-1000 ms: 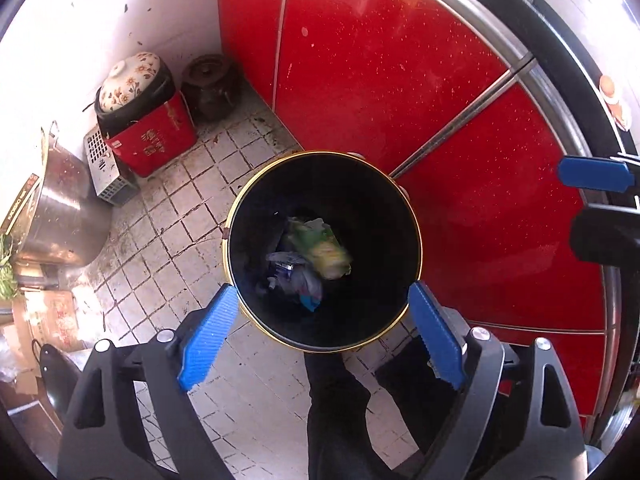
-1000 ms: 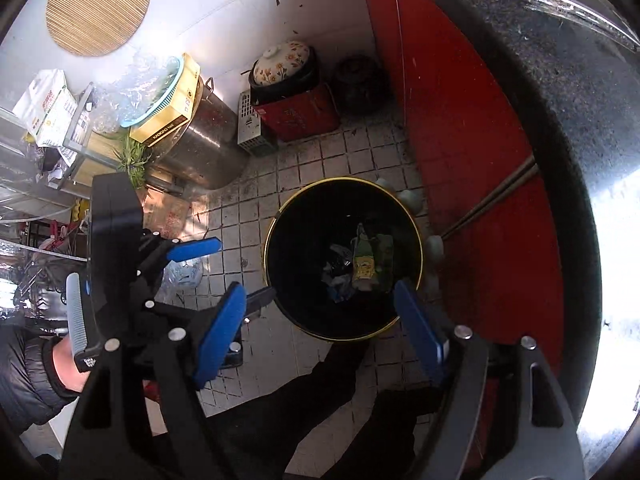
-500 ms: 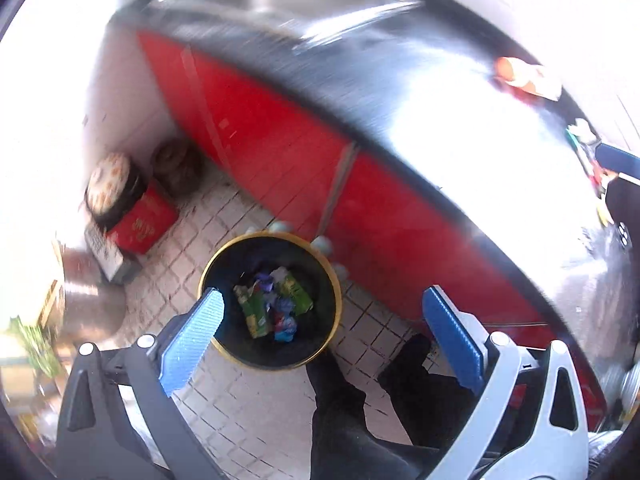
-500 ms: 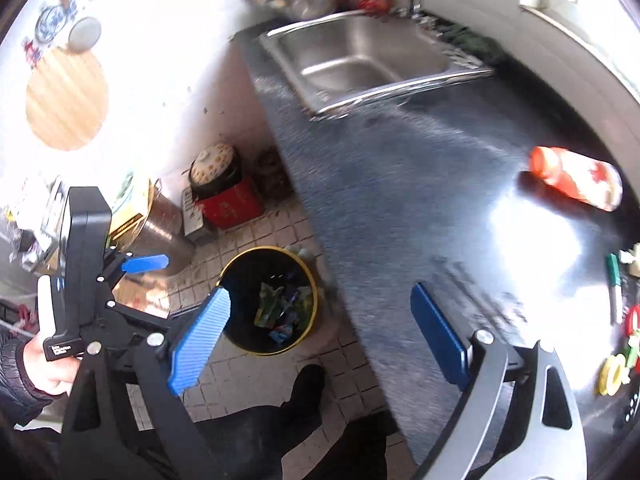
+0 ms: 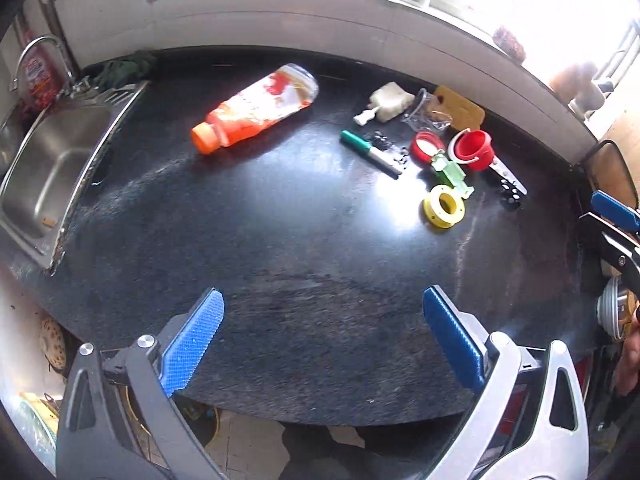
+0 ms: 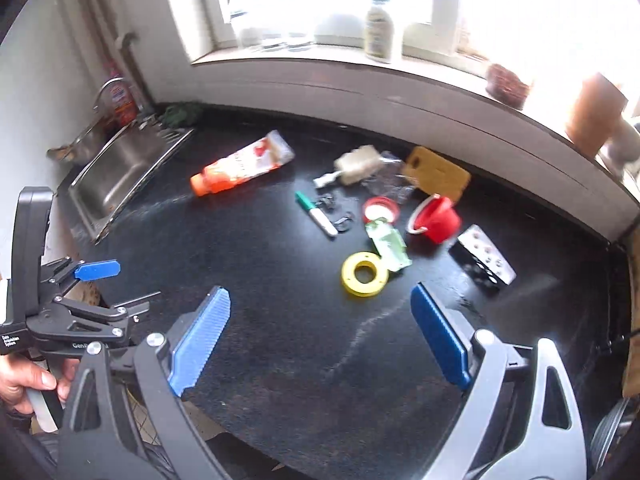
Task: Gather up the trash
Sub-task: 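Move both tools back over the countertop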
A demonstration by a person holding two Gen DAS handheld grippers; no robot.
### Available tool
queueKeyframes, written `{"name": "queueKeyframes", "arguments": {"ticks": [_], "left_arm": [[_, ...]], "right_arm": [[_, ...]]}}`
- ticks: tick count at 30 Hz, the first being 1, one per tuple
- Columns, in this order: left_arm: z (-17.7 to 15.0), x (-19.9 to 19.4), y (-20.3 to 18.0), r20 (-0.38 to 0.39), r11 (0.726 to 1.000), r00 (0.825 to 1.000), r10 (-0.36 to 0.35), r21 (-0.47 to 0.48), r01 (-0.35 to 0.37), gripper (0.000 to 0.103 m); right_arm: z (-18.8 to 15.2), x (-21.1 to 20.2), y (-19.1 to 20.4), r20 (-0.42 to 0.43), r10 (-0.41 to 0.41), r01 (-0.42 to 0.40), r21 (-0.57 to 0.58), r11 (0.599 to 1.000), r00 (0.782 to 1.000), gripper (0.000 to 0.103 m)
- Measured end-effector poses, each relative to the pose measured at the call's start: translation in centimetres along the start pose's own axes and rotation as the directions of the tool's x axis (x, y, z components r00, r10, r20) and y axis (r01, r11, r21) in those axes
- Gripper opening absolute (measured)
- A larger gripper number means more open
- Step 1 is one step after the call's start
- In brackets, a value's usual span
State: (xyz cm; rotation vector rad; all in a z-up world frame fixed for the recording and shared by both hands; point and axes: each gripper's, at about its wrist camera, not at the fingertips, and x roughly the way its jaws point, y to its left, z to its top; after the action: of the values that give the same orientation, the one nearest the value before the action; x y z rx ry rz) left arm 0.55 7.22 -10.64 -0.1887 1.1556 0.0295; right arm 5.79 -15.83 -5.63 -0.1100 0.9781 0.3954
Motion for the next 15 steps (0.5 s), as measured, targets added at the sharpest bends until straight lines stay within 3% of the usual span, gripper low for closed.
{"name": "queueKeyframes", "arguments": {"ticks": [5, 8, 15], "left_arm": [[2.2, 1.2, -3.6, -0.036, 1.0, 0.999, -0.01, 0.011, 0.01, 0.097], [3.2, 1.9, -4.6, -0.038, 0.999, 0.999, 0.024, 0.03, -0.023, 0.097], [5.2, 5.0, -6.9, -0.074, 1.0, 0.997, 0.026, 0.015, -0.025, 0.097]], "right_arm": [[-0.6, -0.6, -5.4, 0.006, -0.035, 0.034, 0.081, 0.996, 0.999, 0.089], [-0.4, -0.3, -6.9, 0.005, -0.036, 0.035, 0.089, 0.995, 0.999, 0.089], [0.2, 2.0, -10.1, -0.02, -0.04, 0.041, 0.086, 0.995, 0.999, 0.089]]}}
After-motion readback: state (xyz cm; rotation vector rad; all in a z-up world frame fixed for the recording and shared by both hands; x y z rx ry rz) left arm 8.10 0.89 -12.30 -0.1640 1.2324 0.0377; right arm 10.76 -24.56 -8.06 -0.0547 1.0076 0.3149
